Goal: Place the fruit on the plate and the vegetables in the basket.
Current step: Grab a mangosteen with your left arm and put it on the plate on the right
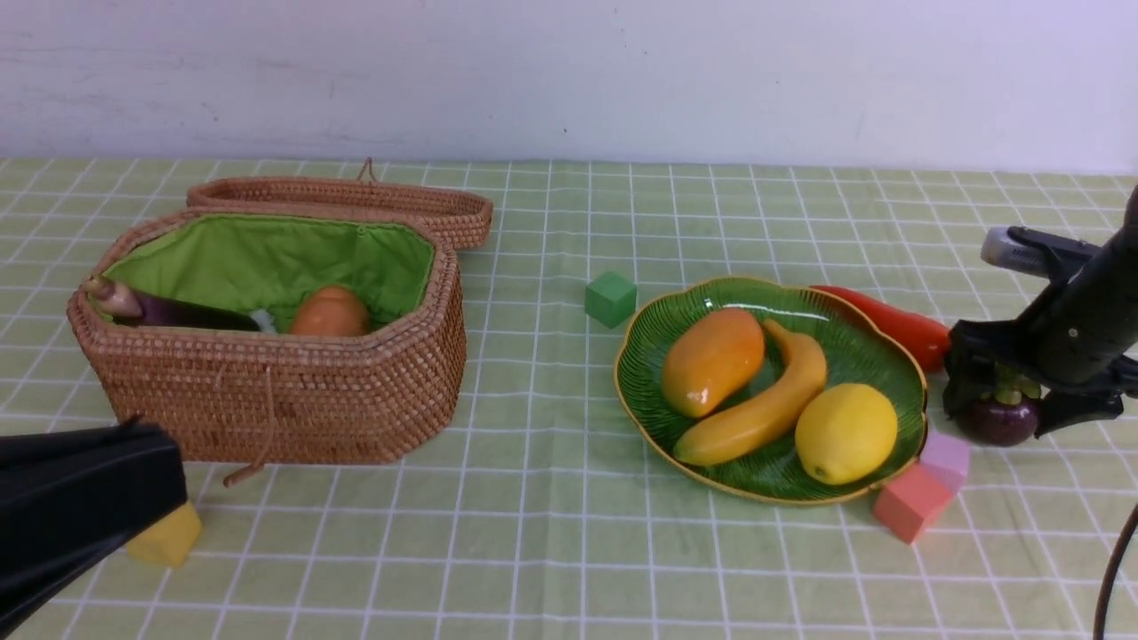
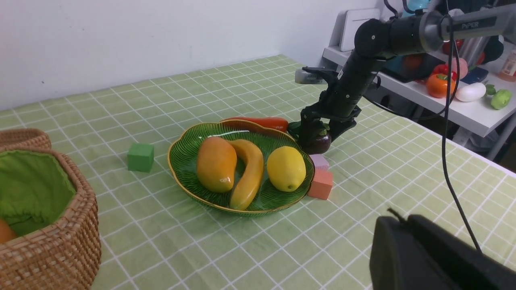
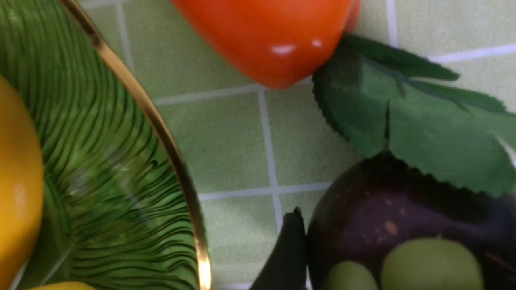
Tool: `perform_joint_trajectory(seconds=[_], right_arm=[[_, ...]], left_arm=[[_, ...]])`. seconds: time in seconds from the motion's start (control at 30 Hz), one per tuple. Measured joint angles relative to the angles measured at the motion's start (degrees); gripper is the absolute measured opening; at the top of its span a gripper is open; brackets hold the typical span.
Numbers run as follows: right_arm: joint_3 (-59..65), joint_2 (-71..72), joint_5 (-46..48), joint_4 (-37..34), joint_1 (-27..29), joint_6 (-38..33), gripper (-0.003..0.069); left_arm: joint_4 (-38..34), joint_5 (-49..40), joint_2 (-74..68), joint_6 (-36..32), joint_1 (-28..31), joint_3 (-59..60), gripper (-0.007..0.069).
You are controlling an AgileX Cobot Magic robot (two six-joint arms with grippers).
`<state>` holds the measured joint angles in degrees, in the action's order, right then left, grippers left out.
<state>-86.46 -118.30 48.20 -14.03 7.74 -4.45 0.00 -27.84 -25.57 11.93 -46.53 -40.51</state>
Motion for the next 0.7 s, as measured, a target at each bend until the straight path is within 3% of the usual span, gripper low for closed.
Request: perform_joint_trajectory(seconds=[0.3,0.7], right_arm=[[-0.06,-0.98,-0.15,0.52,0.00,0.11,0.0591],[0.01,0.16,4.94,1.56,0.00,0.11,0.0591]], left_arm=[[0.00,0.00,0.00,0.00,0.00,0.00,0.0020],[0.00,-1.93,0.00,0.00,0.00,0.00,0.0022]])
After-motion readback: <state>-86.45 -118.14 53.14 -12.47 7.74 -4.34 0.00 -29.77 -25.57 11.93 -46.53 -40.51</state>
